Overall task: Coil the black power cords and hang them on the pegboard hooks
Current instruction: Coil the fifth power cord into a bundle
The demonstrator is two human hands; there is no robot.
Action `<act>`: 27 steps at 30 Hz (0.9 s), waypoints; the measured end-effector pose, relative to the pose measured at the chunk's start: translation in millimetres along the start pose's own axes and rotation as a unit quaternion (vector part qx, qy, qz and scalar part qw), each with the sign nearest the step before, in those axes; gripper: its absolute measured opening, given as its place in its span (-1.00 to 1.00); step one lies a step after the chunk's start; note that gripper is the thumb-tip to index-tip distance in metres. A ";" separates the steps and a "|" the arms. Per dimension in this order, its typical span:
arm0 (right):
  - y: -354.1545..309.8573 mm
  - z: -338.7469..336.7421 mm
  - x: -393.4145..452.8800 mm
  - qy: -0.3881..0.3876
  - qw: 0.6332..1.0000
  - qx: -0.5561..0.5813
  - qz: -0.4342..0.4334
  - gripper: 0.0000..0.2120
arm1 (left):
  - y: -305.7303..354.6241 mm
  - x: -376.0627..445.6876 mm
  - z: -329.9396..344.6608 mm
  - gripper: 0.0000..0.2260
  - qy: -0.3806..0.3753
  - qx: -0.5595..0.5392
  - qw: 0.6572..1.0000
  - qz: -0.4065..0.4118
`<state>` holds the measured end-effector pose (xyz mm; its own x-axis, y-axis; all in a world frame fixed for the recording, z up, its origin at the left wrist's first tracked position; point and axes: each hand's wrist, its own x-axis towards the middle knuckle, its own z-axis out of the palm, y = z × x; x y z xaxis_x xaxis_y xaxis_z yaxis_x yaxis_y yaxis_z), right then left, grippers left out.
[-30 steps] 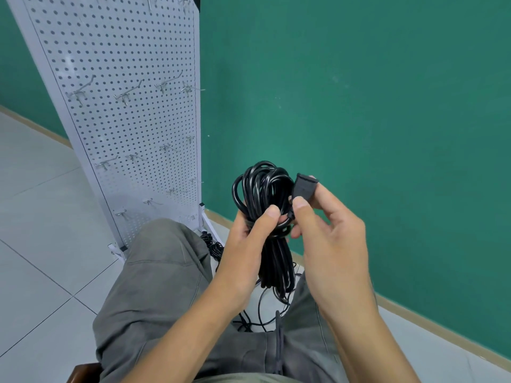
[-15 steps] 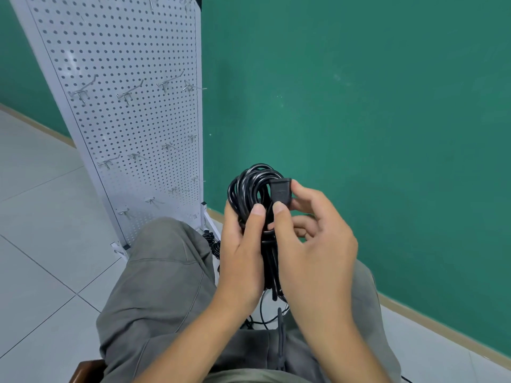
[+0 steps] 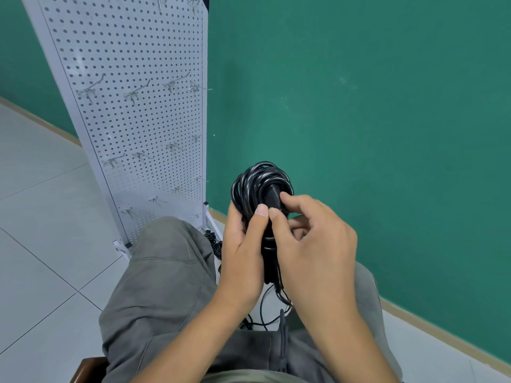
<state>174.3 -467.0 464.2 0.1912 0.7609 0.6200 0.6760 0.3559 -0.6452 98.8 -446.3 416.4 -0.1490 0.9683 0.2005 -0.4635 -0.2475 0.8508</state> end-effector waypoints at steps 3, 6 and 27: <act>6.2 -2.2 1.6 -0.018 0.999 -0.023 -0.040 -0.79 | 3.2 1.3 -2.1 -0.81 -0.015 -0.017 1.000 -0.018; 10.3 -5.5 3.6 -0.047 0.996 -0.038 -0.063 -0.77 | 3.9 4.1 -5.1 -0.78 -0.029 -0.017 0.999 -0.020; 5.9 -20.6 27.5 -0.090 0.989 0.006 0.116 -0.96 | 12.6 12.6 -13.1 -0.70 -0.152 0.037 0.987 -0.033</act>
<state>198.2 -455.2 486.7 0.2107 0.9067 0.3655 0.6197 0.1652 -0.7672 79.7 -437.7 423.3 0.1537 0.9506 0.2698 -0.3974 -0.1905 0.8976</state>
